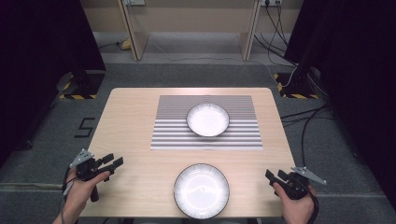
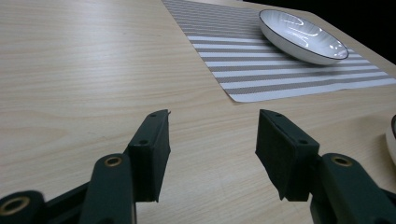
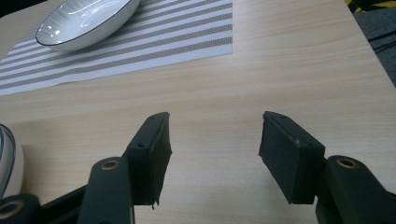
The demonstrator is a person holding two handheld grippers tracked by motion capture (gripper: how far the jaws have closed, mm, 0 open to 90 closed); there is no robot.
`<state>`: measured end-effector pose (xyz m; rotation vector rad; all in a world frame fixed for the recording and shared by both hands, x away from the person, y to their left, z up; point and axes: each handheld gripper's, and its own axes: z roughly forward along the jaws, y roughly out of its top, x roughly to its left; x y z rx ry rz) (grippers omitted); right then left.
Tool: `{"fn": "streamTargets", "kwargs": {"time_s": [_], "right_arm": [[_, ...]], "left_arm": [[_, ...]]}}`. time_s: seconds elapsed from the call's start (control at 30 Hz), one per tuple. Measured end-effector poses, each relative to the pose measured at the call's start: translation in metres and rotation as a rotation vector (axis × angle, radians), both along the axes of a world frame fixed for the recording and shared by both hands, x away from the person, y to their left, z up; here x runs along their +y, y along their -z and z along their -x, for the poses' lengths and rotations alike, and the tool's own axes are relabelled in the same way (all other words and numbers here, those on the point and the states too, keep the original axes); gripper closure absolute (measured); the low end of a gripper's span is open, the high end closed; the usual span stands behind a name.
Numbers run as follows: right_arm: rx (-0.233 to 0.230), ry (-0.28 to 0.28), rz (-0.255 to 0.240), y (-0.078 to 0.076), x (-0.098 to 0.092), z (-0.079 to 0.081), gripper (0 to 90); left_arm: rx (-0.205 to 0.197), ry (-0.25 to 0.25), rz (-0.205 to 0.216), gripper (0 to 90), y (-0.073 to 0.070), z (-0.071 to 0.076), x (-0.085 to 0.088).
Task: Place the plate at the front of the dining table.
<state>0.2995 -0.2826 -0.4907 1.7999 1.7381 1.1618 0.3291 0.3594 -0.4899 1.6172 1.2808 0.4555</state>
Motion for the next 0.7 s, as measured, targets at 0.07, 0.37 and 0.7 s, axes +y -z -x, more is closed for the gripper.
{"fn": "streamTargets", "kwargs": {"time_s": [0.07, 0.37, 0.7], "right_arm": [[0.001, 0.008, 0.006, 0.002, -0.003, 0.002, 43.1], [-0.011, 0.030, -0.012, 0.008, -0.012, 0.004, 42.9], [-0.052, 0.029, -0.027, 0.008, -0.012, 0.005, 42.7]], "left_arm": [[0.000, -0.015, 0.001, 44.2, 0.001, 0.000, 0.004], [0.008, -0.048, 0.001, 44.1, 0.012, 0.001, 0.014], [-0.030, -0.041, 0.026, 43.1, 0.010, 0.001, 0.006]]}}
